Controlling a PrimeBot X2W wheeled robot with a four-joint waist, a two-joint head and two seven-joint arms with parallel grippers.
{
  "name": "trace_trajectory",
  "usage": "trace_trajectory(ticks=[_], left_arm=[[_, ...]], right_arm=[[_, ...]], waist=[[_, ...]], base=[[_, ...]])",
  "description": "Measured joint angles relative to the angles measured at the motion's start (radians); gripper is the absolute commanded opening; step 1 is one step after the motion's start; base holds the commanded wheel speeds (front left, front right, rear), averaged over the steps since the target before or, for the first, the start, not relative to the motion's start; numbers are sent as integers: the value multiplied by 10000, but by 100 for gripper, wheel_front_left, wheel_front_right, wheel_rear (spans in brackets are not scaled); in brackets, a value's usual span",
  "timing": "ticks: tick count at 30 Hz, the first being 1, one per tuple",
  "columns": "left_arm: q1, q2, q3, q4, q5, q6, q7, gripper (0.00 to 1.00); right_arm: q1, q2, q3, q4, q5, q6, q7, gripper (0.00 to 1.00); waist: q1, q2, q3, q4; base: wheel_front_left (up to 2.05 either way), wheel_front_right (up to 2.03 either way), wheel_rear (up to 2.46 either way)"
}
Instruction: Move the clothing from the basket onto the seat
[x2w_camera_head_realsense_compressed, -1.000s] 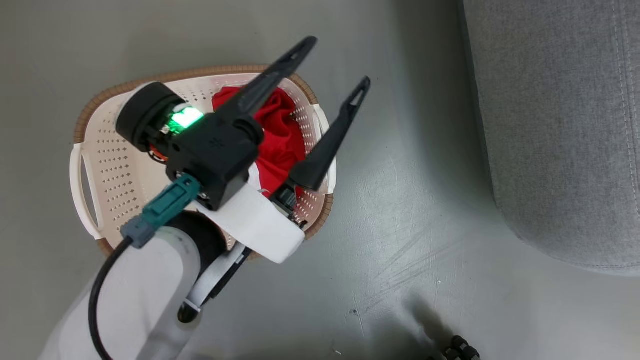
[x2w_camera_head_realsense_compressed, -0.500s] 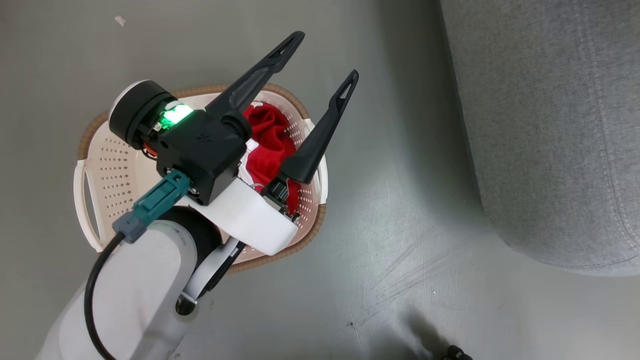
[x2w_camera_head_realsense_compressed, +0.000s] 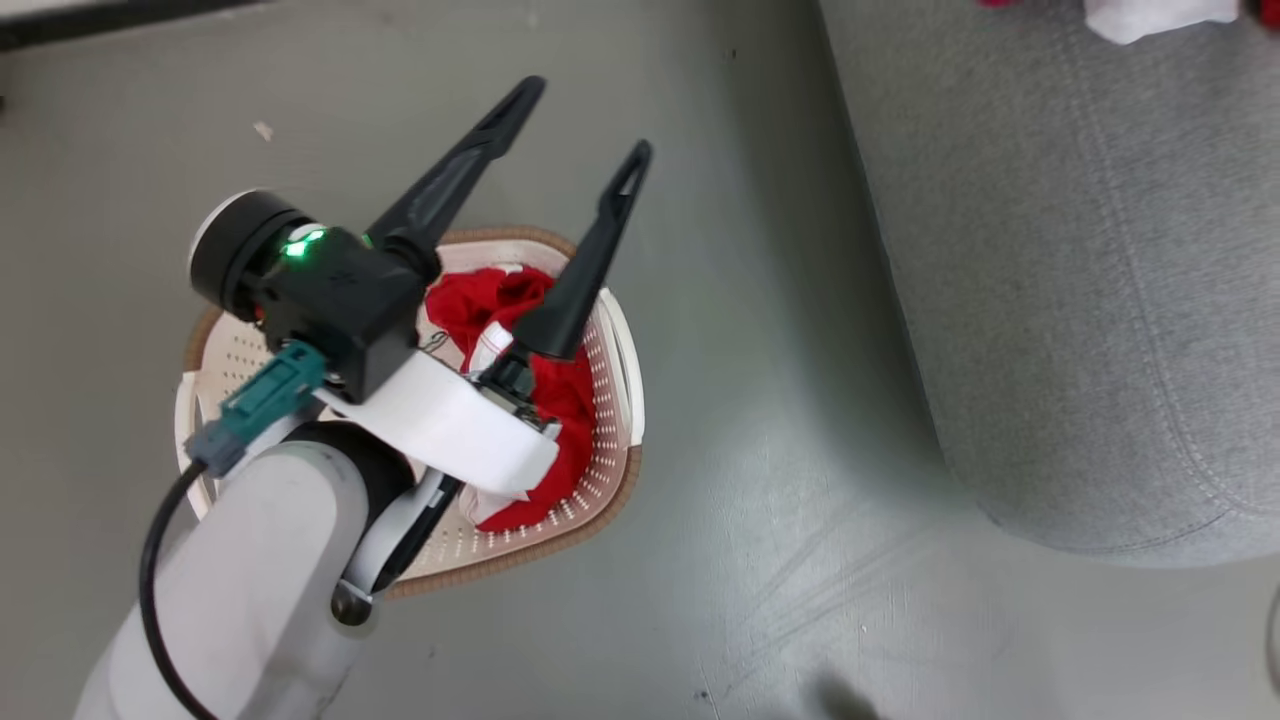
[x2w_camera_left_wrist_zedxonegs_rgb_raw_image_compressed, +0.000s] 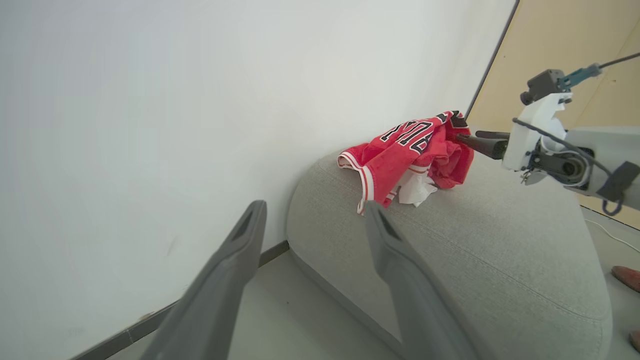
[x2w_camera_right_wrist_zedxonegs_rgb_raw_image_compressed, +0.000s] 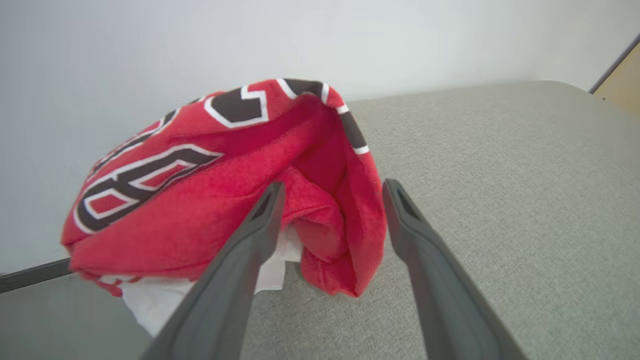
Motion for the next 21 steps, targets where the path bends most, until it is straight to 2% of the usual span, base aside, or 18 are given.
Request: trace_trajectory(ticks=[8, 21], left_arm=[[593, 27, 491, 416, -268, 176, -554, 100], [1706, -10, 1254, 1007, -623, 495, -1501, 100]], right_arm=[[543, 635, 905, 4, 157, 0, -376, 100], [1381, 788, 3296, 23, 880, 0, -696, 100]], waist=[[0, 0, -731, 40], [0, 1, -1952, 379]], base=[[0, 0, 0], [0, 0, 0]])
